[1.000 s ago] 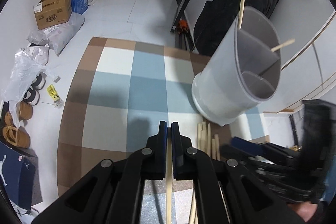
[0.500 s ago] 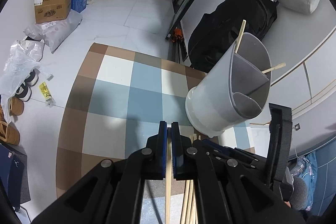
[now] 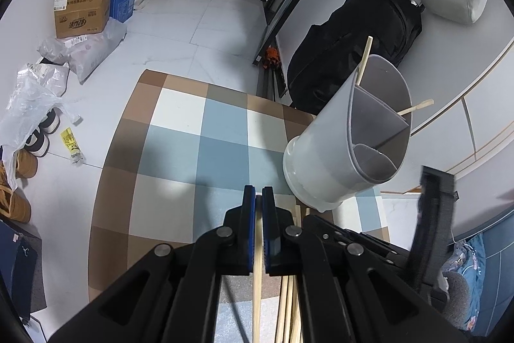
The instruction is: Organize utensils
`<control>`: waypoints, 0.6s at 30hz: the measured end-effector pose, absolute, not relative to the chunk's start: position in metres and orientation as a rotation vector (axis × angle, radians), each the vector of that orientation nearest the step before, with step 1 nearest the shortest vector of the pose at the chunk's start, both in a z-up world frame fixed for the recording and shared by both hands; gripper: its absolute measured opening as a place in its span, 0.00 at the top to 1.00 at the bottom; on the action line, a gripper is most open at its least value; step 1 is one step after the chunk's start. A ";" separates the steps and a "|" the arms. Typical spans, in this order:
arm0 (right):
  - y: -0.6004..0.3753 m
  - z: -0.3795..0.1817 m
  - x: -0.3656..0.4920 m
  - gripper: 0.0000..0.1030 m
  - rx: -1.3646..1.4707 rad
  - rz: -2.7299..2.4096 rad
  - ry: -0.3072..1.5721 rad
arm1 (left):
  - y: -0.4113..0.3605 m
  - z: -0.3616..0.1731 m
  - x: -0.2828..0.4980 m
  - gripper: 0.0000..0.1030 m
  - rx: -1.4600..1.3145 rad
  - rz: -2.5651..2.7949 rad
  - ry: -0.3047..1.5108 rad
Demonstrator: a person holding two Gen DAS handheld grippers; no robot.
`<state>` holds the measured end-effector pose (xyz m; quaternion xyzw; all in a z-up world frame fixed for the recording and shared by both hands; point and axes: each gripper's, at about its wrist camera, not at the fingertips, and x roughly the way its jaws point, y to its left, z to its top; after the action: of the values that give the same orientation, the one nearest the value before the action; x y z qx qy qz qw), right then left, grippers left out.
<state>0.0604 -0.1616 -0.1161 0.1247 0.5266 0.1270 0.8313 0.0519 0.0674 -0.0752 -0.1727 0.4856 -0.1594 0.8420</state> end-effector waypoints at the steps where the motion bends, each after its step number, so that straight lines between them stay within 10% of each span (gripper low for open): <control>1: -0.165 -0.112 0.057 0.95 0.269 0.268 1.103 | 0.068 -0.075 0.052 1.00 -0.366 -0.335 1.024; 18: -0.183 -0.014 0.015 0.96 0.294 0.404 0.869 | 0.055 -0.057 0.031 1.00 -0.350 -0.396 0.862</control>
<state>0.0153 -0.1830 -0.0141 0.1409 0.4163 0.1936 0.8771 0.0309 0.0553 -0.0569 -0.1676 0.4128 -0.1898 0.8749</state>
